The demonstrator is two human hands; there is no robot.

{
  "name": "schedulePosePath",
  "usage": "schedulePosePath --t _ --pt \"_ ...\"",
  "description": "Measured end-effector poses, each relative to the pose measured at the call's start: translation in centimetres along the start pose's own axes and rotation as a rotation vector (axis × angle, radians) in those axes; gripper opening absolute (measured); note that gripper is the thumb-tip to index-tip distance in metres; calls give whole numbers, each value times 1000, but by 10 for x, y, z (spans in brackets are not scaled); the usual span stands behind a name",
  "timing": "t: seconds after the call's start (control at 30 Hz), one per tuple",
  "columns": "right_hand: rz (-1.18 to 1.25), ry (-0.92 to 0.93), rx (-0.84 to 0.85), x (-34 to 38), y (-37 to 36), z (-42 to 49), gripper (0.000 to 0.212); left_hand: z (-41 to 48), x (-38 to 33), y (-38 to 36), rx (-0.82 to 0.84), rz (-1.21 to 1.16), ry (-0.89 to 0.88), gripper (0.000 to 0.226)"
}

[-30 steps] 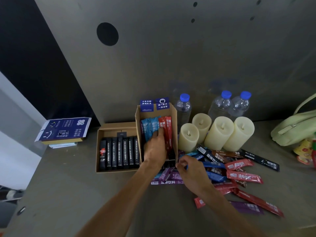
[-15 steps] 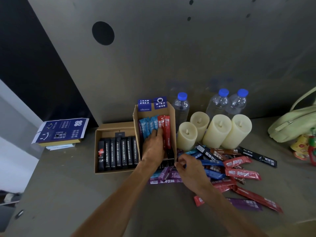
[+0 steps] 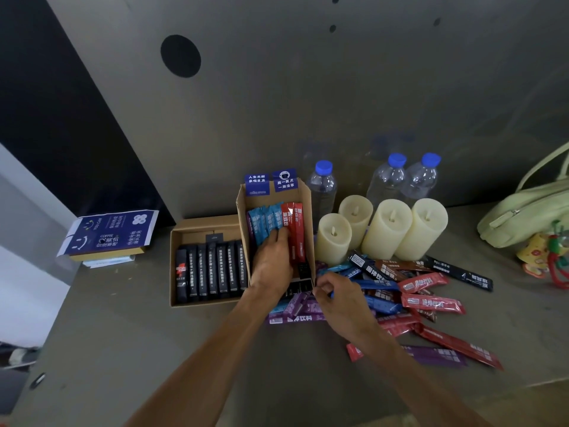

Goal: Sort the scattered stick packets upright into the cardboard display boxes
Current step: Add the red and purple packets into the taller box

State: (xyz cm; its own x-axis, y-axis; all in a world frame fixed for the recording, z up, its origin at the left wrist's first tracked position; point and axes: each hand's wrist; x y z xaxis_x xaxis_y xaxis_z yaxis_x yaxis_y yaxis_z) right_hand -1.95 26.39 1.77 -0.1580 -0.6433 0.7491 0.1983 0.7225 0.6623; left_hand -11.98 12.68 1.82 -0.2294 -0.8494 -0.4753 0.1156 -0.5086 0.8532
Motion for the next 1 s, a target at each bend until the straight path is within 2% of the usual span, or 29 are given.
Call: schedulePosePath --t 0.33,0.4,0.53,0.6,0.73,0.83,1.0 --pt "0 -62 -43 -44 37 -37 12 -84 -29 19 -198 -244 -18 24" --pt "-23 -98 -65 -64 52 -53 13 -105 -37 14 -139 -287 -44 19" --pt "-92 -187 -136 -100 83 -80 20 -136 -53 -12 157 -229 -101 6" --pt "-134 -225 -164 -114 93 -89 19 -144 -63 -24 238 -160 -129 12" --pt "-231 -234 -159 -131 106 -98 20 -156 -81 -38 270 -30 -178 29" --pt "-272 -232 -173 -136 115 -100 13 -162 -96 -42 226 -74 -229 23" --pt "-295 -287 -229 -145 129 -104 21 -156 -130 -53 275 -108 -257 23"
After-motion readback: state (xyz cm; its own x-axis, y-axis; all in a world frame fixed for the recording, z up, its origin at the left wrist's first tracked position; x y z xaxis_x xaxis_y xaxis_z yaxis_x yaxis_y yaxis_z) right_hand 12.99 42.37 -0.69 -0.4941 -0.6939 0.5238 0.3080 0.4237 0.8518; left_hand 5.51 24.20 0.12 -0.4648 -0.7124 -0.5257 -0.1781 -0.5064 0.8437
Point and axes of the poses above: each hand's wrist, its own z-axis towards the middle knuckle, its own y-axis out of the back of the hand, x = y × z, and after that the axes turned 9 degrees about -x, right-handed
